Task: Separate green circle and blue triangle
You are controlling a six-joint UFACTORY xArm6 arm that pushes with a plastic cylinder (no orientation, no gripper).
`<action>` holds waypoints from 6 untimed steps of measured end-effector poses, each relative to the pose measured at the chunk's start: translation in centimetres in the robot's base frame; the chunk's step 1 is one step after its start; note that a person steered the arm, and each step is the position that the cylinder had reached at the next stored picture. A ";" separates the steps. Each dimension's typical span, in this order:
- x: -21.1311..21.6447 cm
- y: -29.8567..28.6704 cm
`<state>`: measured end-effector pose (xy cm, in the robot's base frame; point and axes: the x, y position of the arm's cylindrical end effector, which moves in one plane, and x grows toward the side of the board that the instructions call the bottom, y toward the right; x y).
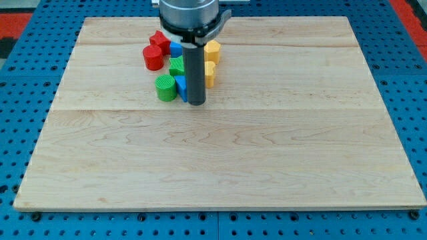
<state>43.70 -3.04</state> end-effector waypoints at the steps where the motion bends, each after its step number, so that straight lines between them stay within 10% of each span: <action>1: 1.4 -1.6; 4: -2.9 -7.9; 6: 2.7 -5.1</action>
